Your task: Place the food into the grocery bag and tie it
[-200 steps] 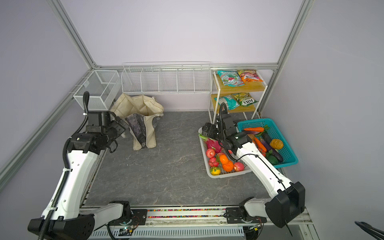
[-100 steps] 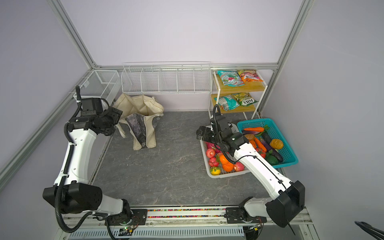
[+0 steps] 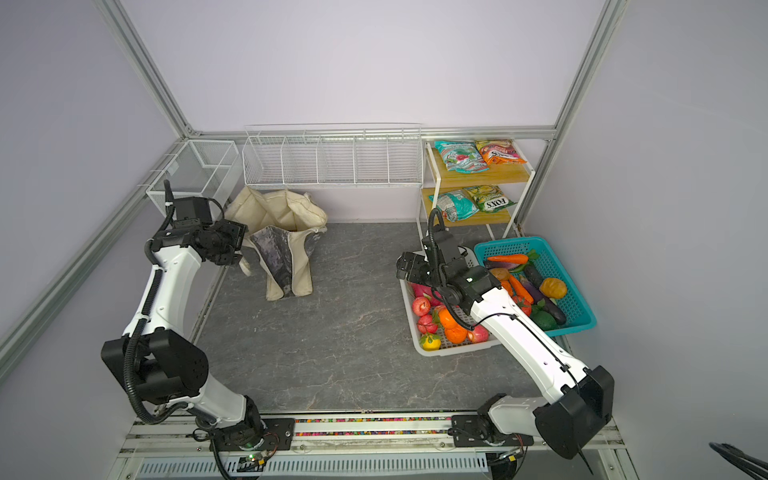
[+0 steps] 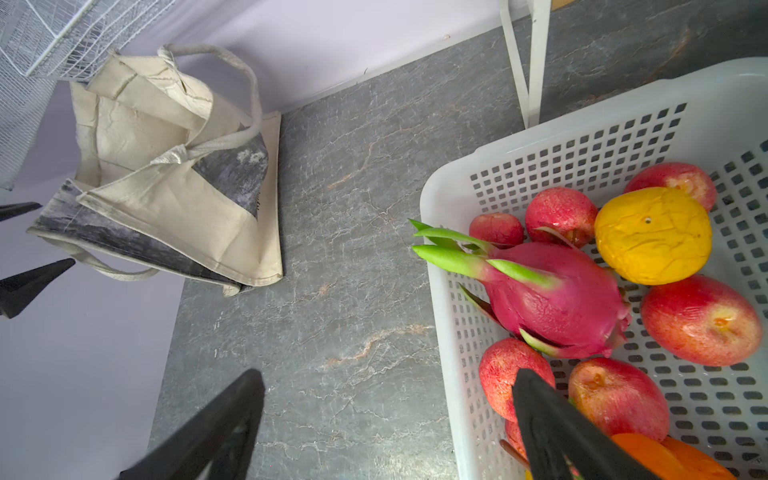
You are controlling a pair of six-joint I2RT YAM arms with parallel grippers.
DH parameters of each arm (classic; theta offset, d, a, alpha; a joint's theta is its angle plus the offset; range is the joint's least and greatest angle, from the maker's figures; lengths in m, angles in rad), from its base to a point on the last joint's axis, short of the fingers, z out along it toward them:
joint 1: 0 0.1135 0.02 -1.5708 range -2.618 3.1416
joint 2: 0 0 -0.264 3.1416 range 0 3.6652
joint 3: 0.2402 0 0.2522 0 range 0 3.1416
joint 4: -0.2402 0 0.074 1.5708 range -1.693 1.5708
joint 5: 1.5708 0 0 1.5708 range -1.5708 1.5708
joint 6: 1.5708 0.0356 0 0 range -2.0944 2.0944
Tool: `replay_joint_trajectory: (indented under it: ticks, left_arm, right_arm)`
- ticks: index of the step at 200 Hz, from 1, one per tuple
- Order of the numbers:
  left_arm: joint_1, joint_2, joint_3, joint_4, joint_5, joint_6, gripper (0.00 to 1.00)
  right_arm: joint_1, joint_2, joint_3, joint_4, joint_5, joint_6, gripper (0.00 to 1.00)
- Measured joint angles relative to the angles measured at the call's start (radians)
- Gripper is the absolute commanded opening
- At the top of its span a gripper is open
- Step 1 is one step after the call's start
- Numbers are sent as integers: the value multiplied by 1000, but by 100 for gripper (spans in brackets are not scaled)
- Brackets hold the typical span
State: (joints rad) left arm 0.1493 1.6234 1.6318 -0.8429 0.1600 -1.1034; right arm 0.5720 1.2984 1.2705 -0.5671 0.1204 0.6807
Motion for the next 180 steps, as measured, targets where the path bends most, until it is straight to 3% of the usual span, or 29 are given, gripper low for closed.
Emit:
replay_joint_trajectory:
  ticks: [12, 70, 132, 180]
  left_arm:
    - [6, 12, 1, -1, 6, 14, 60]
    - [8, 29, -1, -2, 62, 82, 0]
    - [-10, -28, -42, -65, 138, 187, 0]
    - [-94, -197, -148, -136, 183, 251, 0]
  right_arm:
    - [0, -11, -3, 0, 11, 0, 96]
    - [0, -17, -7, -2, 22, 0, 96]
    - [0, 69, 52, -3, -18, 1, 97]
    - [0, 198, 183, -10, -113, 17, 98]
